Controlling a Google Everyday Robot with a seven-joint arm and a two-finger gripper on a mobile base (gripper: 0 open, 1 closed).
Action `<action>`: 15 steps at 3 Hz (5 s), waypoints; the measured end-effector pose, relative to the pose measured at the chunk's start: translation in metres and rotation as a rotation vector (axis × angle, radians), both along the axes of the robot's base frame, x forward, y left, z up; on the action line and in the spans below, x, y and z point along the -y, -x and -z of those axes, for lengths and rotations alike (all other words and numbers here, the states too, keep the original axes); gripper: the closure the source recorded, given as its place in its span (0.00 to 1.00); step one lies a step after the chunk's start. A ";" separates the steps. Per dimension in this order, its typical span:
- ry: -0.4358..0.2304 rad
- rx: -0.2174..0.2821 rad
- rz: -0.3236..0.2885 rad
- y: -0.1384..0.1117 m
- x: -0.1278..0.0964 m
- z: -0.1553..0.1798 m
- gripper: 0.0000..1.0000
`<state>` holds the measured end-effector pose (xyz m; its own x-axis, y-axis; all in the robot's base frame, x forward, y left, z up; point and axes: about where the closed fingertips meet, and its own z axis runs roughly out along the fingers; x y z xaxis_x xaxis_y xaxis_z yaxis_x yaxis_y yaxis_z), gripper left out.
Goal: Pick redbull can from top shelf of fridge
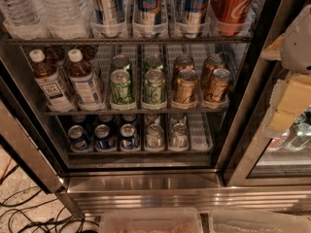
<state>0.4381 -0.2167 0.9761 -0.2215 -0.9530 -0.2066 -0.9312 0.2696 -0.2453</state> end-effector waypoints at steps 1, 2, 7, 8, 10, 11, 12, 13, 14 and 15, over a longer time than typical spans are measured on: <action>0.000 0.000 0.000 0.000 0.000 0.000 0.00; -0.042 0.038 0.009 -0.001 -0.004 -0.010 0.00; -0.667 0.135 -0.002 -0.010 -0.162 0.127 0.00; -0.818 0.223 0.058 -0.011 -0.173 0.148 0.00; -0.989 0.563 0.269 -0.041 -0.134 0.117 0.00; -0.997 0.695 0.241 -0.043 -0.145 0.083 0.00; -1.010 0.750 0.168 -0.040 -0.191 0.047 0.00; -1.039 0.743 0.192 -0.044 -0.219 0.027 0.00; -1.087 0.703 0.315 -0.052 -0.218 0.026 0.00; -1.091 0.688 0.435 -0.060 -0.205 0.035 0.00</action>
Offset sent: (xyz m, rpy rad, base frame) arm 0.0007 0.0078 0.0210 0.0993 -0.0713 -0.0219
